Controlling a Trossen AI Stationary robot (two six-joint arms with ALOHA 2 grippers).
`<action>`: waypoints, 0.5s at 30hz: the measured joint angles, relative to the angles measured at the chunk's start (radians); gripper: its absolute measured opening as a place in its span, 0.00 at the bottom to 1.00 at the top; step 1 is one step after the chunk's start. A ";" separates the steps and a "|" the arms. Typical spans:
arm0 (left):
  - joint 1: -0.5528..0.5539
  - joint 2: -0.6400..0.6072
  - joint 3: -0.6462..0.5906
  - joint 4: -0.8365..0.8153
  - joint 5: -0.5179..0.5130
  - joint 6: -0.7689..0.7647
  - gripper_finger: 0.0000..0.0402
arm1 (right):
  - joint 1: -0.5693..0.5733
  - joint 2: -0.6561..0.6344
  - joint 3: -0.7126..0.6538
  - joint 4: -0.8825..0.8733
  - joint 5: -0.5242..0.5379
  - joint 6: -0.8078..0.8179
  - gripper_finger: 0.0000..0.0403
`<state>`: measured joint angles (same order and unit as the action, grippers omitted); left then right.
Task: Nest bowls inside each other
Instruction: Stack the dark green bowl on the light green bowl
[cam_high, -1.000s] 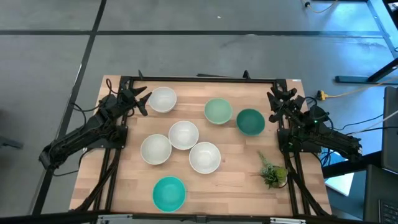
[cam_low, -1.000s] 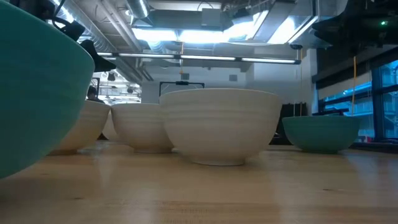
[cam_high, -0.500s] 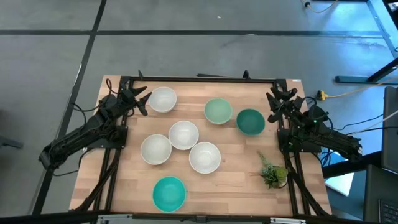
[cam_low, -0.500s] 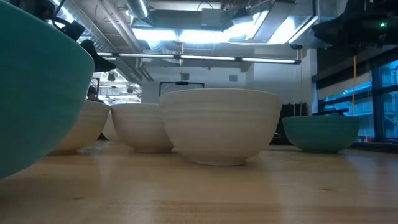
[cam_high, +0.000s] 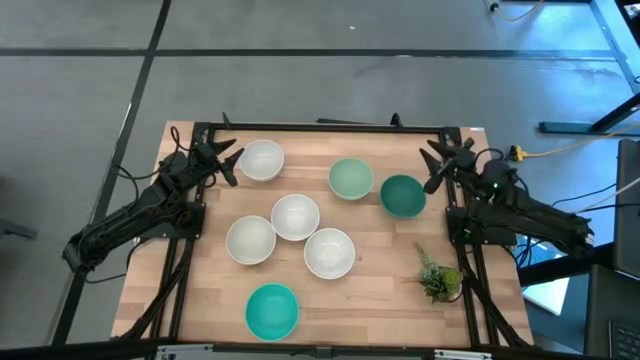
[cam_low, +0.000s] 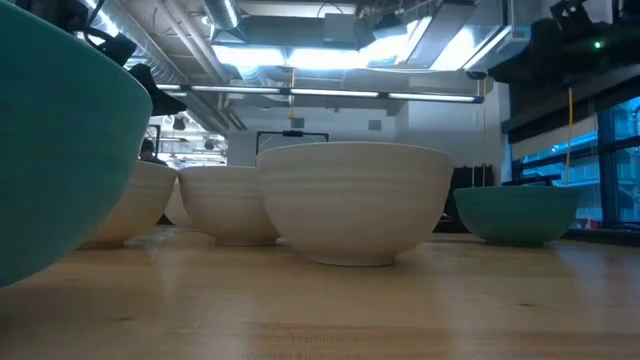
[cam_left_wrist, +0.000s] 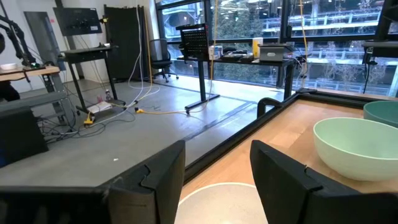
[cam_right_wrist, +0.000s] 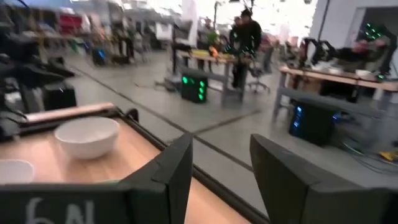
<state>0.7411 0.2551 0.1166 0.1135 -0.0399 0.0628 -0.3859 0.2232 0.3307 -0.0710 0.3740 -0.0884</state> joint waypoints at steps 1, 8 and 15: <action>0.000 0.000 0.000 0.000 0.000 0.000 0.44 | -0.010 0.021 0.031 -0.028 0.000 0.001 0.40; 0.000 0.000 0.000 0.000 0.000 0.000 0.44 | -0.081 0.176 0.232 -0.261 -0.001 -0.006 0.40; 0.000 0.000 0.000 0.000 0.000 0.000 0.44 | -0.158 0.346 0.387 -0.436 -0.095 -0.022 0.40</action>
<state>0.7410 0.2552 0.1165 0.1135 -0.0399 0.0628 -0.5435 0.5688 0.7179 -0.5066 0.2792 -0.1102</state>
